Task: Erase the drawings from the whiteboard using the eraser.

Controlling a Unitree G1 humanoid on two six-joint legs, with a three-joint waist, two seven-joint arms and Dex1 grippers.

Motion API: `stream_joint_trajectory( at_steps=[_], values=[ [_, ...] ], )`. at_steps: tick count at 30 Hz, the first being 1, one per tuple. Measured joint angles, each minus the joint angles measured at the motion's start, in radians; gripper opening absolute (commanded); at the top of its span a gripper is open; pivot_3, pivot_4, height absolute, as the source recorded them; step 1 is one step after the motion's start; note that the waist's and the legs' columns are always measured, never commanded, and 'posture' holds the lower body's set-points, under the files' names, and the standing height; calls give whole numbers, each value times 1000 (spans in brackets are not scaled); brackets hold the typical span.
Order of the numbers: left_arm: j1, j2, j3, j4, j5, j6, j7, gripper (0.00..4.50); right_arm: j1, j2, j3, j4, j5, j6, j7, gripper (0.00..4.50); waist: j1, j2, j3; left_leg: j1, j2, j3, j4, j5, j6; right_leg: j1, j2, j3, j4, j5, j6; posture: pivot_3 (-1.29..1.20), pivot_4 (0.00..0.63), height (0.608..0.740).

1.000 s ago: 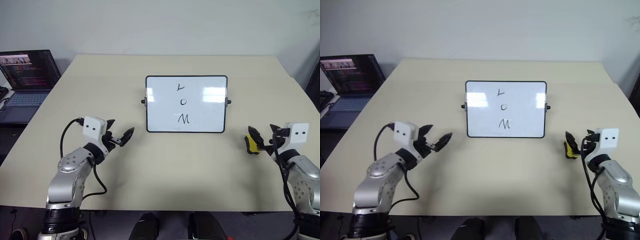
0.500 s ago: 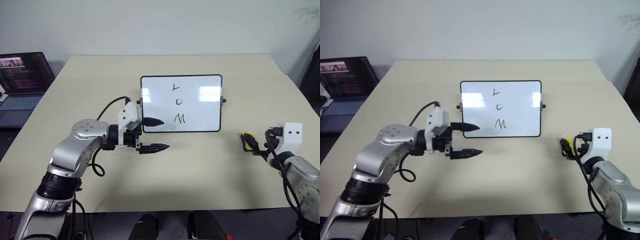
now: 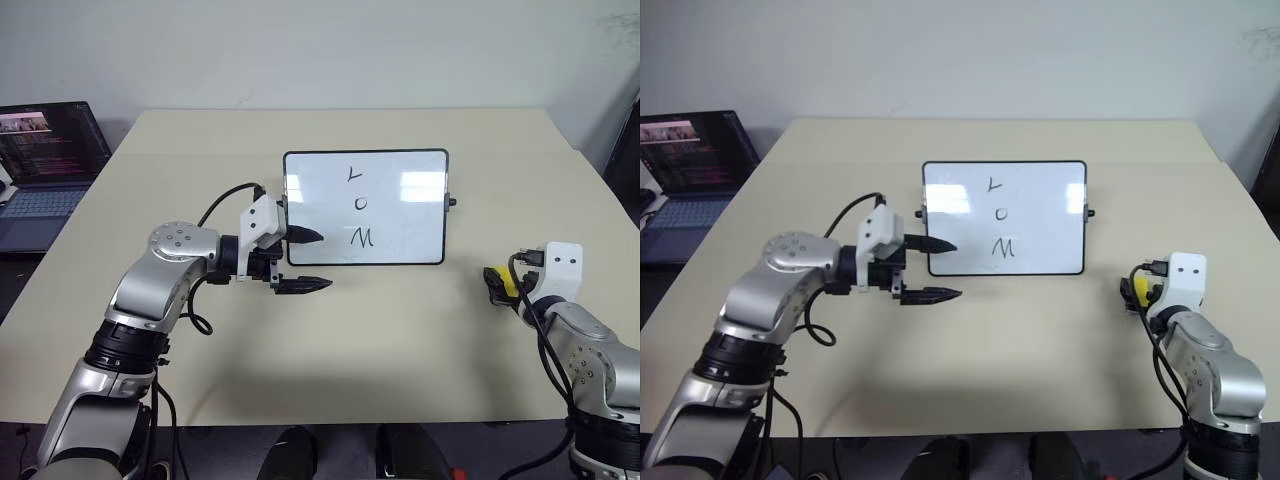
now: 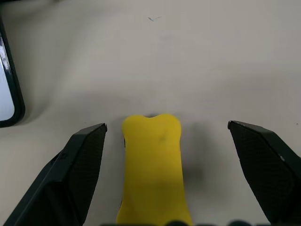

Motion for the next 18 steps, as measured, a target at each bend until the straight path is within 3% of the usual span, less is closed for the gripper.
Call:
stream_joint_trajectory(
  at_steps=[8,11,18],
  values=[
    [20,0,0,-1,2,1,7,4500,-10,13,12,60,-30,-37,17,4474,0,0,0,0,0,0,0,0,0,0,0,0,0,0,0,0,150,740],
    [23,1,0,-1,5,0,9,4500,-23,21,7,90,-31,-50,18,3989,0,0,0,0,0,0,0,0,0,0,0,0,0,0,0,0,150,740],
    [31,2,0,-1,15,-19,8,4500,-34,24,-5,116,-31,-64,27,1509,0,0,0,0,0,0,0,0,0,0,0,0,0,0,0,0,150,740]
  ],
)
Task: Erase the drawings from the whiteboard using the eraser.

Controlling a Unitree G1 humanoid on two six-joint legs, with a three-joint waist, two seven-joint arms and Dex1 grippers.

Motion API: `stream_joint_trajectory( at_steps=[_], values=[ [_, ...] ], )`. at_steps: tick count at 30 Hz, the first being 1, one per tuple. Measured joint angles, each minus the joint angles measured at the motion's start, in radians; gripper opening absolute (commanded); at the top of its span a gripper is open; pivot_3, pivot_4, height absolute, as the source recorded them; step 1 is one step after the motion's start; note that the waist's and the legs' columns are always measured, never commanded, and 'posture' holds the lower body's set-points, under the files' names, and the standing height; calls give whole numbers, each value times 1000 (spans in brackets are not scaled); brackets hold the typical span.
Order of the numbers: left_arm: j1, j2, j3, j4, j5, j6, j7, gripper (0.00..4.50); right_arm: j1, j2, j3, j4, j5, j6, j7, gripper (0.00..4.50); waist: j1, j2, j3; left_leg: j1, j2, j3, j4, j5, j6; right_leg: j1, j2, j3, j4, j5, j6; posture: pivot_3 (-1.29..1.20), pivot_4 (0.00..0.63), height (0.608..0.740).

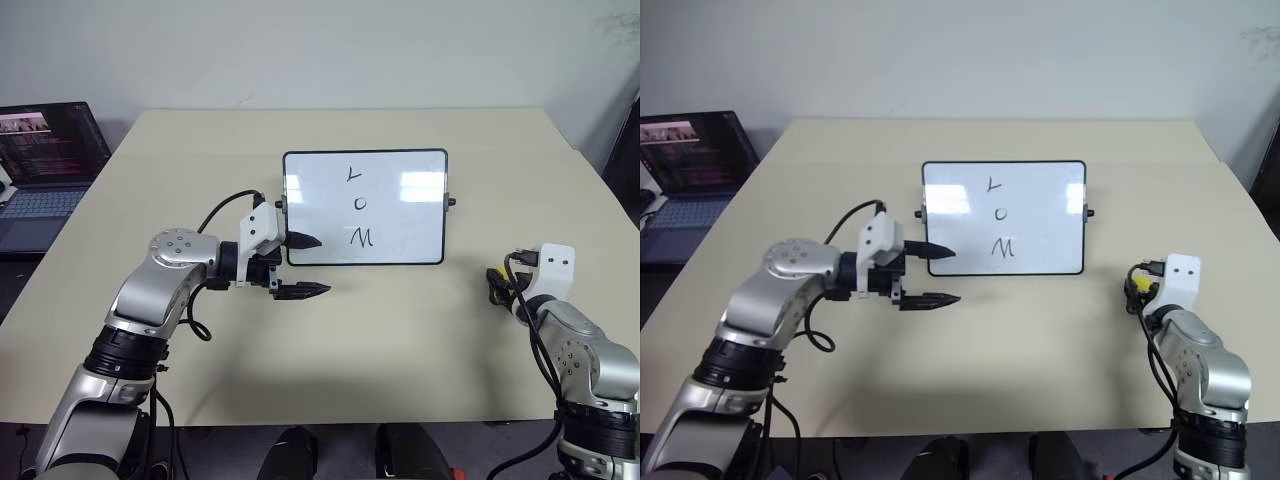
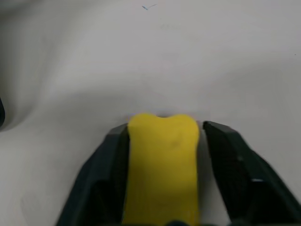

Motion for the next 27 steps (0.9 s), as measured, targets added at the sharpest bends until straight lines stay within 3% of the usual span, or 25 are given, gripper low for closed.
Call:
stream_joint_trajectory(
  at_steps=[2,13,20,27],
  values=[
    [8,0,0,0,2,-3,0,4500,-1,1,-1,4,0,-7,7,1274,0,0,0,0,0,0,0,0,0,0,0,0,0,0,0,0,150,740],
    [27,1,15,-3,6,10,40,4500,6,3,5,3,-1,-26,39,1274,0,0,0,0,0,0,0,0,0,0,0,0,0,0,0,0,150,740],
    [33,-58,113,-14,21,62,260,4500,39,-113,208,-150,-126,-289,193,1274,-2,-1,0,0,0,1,1,0,0,-1,0,1,1,0,1,0,150,740],
    [25,-62,151,-16,27,133,375,4500,-110,-73,403,-53,-238,-496,287,1273,-4,-1,0,0,0,1,1,0,-1,-2,0,1,1,0,0,0,150,740]
  ],
)
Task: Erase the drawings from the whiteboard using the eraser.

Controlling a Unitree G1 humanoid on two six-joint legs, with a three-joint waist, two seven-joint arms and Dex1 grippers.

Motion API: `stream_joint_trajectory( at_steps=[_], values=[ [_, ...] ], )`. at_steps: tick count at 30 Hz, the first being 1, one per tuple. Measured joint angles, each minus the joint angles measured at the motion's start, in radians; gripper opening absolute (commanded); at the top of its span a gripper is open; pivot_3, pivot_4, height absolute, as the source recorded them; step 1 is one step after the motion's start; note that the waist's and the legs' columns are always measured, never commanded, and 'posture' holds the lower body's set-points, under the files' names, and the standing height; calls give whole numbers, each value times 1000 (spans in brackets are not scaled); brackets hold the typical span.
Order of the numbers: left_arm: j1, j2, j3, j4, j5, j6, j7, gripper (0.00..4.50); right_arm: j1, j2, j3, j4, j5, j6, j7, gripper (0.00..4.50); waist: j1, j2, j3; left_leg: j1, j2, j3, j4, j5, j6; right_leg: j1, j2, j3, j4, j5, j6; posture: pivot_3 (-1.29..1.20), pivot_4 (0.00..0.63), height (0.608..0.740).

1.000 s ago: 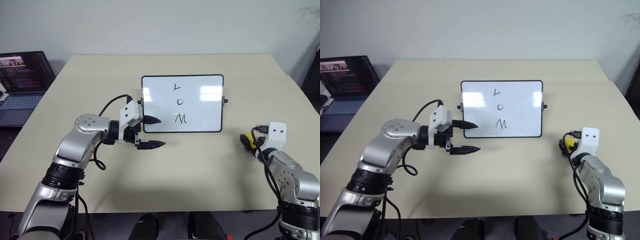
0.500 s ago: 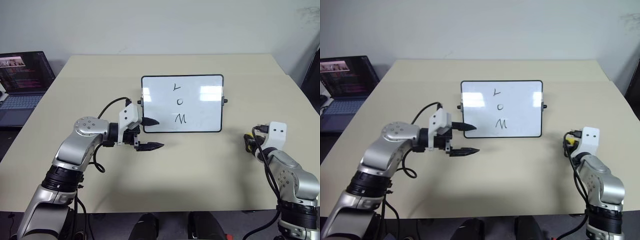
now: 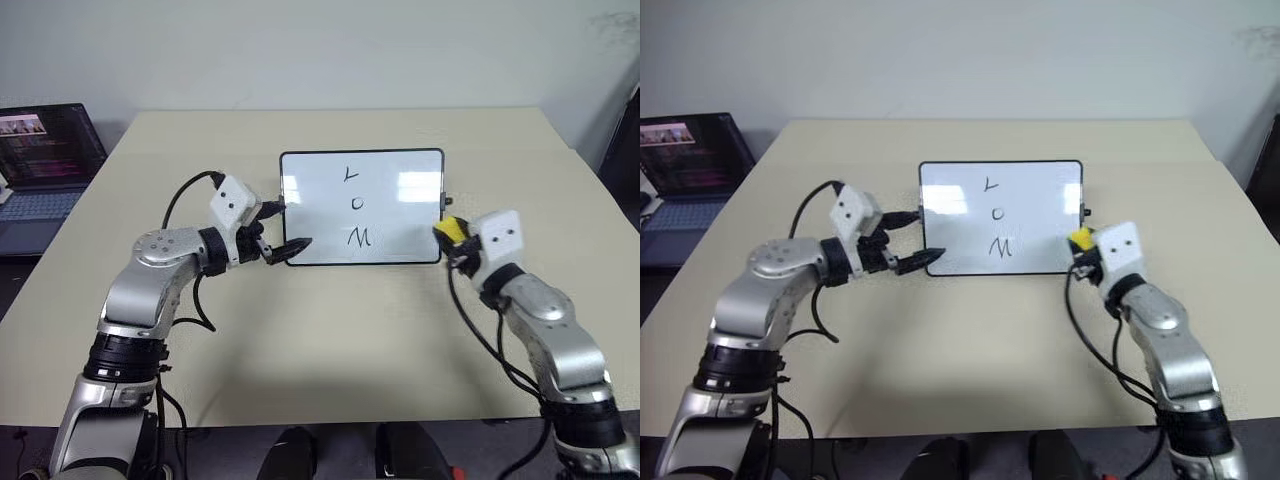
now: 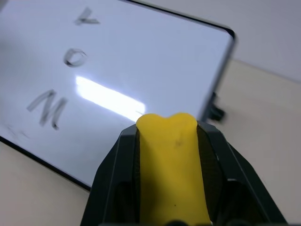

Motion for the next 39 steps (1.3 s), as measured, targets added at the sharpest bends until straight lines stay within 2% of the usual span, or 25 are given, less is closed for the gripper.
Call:
stream_joint_trajectory(
  at_steps=[4,6,18,27,39],
  values=[
    [-11,-14,20,3,17,46,90,4500,-179,78,157,186,-96,-104,50,1273,-7,0,0,-1,0,1,0,1,-2,-2,0,1,1,0,0,0,150,740],
    [-14,-17,22,4,20,50,106,4500,-230,109,186,235,-116,-139,60,1273,-6,-1,0,-1,0,0,0,2,-4,-2,0,1,1,0,0,0,150,740],
    [-42,-48,17,6,39,49,130,4500,-671,220,182,902,-236,-434,30,1273,-7,-1,0,-4,-1,7,-1,2,-4,-11,-1,9,4,1,0,0,150,740],
    [-61,-64,3,16,52,46,130,4500,-845,285,138,1289,-266,-561,-85,1273,-27,-1,0,-2,0,15,0,2,-4,-16,-1,17,13,1,0,0,150,740],
    [-62,-63,2,16,67,45,128,4500,-837,364,205,1364,-365,-629,-32,1273,-50,-2,0,-1,0,14,5,1,-1,-15,0,18,18,1,0,0,150,740]
  ],
)
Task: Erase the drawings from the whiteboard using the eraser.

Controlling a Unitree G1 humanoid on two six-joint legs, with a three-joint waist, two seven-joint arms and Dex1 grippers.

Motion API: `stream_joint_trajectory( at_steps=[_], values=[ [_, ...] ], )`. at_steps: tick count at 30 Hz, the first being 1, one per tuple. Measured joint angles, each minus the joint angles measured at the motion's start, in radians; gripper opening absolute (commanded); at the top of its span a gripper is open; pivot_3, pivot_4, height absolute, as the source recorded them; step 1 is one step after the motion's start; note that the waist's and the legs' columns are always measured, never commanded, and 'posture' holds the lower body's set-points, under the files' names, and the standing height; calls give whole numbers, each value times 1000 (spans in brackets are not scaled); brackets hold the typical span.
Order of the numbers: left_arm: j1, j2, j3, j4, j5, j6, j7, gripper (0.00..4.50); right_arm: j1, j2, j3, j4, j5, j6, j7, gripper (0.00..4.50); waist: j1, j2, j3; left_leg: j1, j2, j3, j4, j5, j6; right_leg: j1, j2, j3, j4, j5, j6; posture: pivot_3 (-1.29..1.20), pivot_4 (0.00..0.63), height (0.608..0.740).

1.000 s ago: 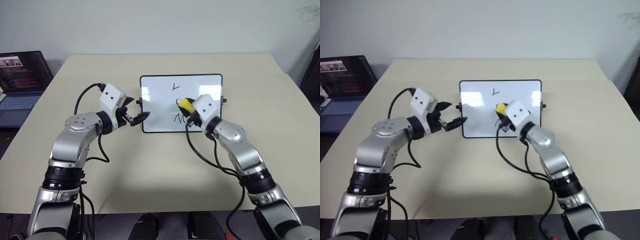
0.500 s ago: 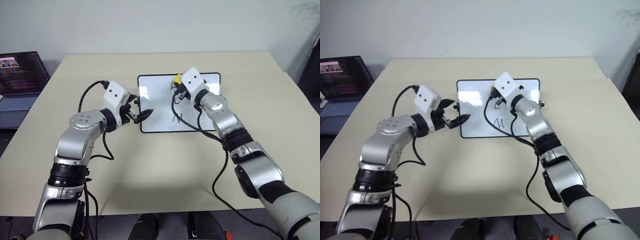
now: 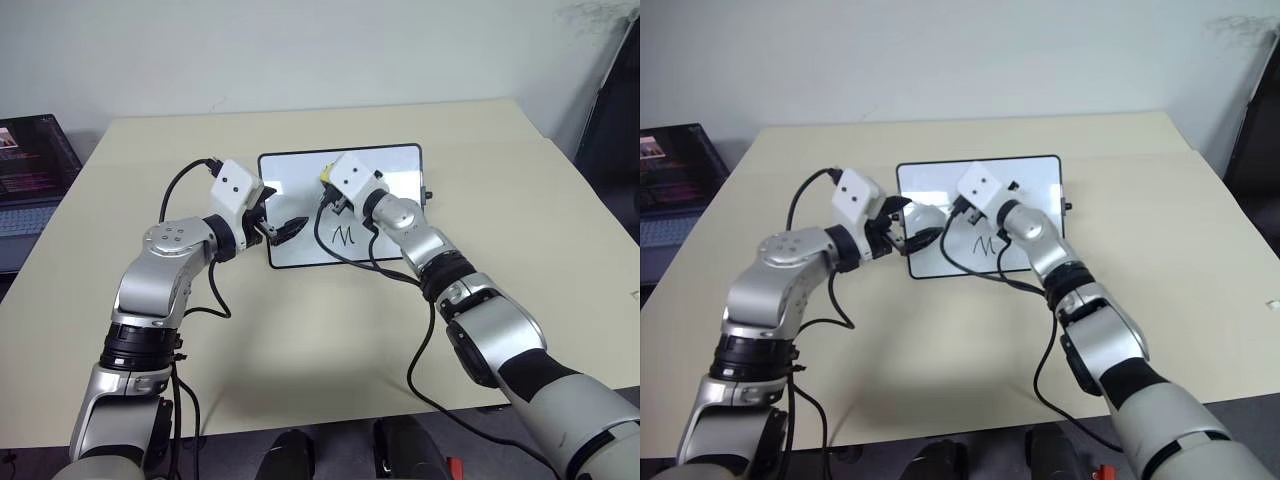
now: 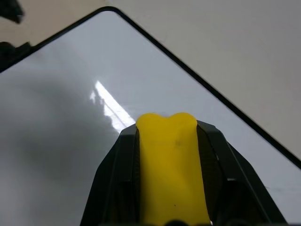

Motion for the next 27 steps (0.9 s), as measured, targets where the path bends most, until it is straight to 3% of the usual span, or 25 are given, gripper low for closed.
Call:
stream_joint_trajectory(
  at_steps=[12,27],
  values=[
    [4,-2,0,-1,1,0,2,4500,-51,-24,-27,34,-32,26,-90,1272,7,0,0,-1,0,-3,7,-1,1,2,2,-1,0,4,1,0,150,740],
    [5,-11,0,-1,8,-20,2,4500,-98,43,-71,97,-20,46,-119,1272,4,0,0,-2,0,-3,6,-1,1,1,3,1,-2,4,1,0,150,740]
  ],
)
